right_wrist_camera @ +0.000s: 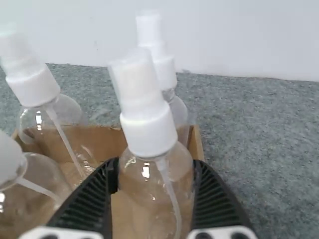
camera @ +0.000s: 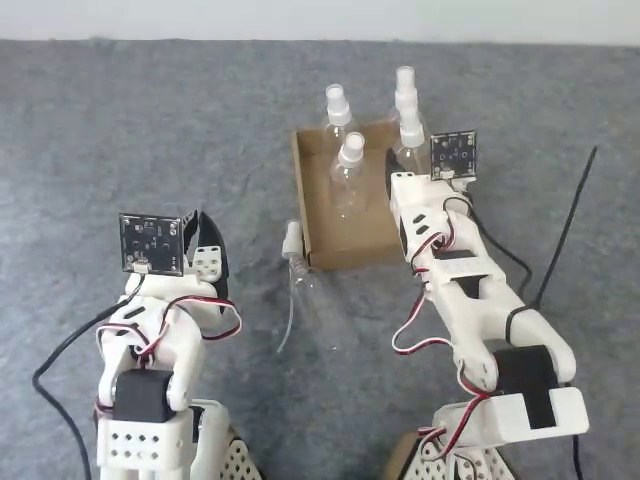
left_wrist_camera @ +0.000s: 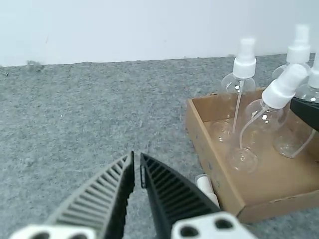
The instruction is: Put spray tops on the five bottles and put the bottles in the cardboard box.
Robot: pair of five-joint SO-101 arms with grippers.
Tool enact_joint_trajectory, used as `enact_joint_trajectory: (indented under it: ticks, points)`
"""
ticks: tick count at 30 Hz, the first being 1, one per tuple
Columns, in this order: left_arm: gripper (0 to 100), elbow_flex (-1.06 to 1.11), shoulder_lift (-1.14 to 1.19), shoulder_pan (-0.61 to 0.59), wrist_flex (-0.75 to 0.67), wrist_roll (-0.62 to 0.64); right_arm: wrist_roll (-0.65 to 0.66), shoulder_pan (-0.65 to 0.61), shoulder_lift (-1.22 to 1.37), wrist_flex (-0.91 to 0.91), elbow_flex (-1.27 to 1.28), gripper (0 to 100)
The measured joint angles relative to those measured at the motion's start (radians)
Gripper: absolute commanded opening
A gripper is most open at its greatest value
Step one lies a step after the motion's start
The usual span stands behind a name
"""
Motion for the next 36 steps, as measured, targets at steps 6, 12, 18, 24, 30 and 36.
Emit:
enact_joint_trajectory:
  ticks: [6, 12, 18, 24, 30, 36]
  points:
    - [1, 0.000, 0.000, 0.002, 0.000, 0.000, -0.003, 0.000, 0.000, -0.038, 0.032, 0.6]
    - [1, 0.000, 0.000, 0.000, 0.000, 0.000, -0.003, 0.000, 0.000, -0.137, 0.092, 0.6]
    - [1, 0.000, 0.000, 0.003, 0.000, 0.000, -0.003, 0.000, 0.000, -0.143, 0.094, 0.9]
    - [1, 0.000, 0.000, 0.000, 0.000, 0.000, -0.003, 0.000, 0.000, -0.143, 0.094, 1.0]
    - [1, 0.000, 0.000, 0.003, 0.000, 0.000, -0.003, 0.000, 0.000, -0.143, 0.094, 1.1]
    - [1, 0.000, 0.000, 0.000, 0.000, 0.000, -0.003, 0.000, 0.000, -0.143, 0.094, 8.8]
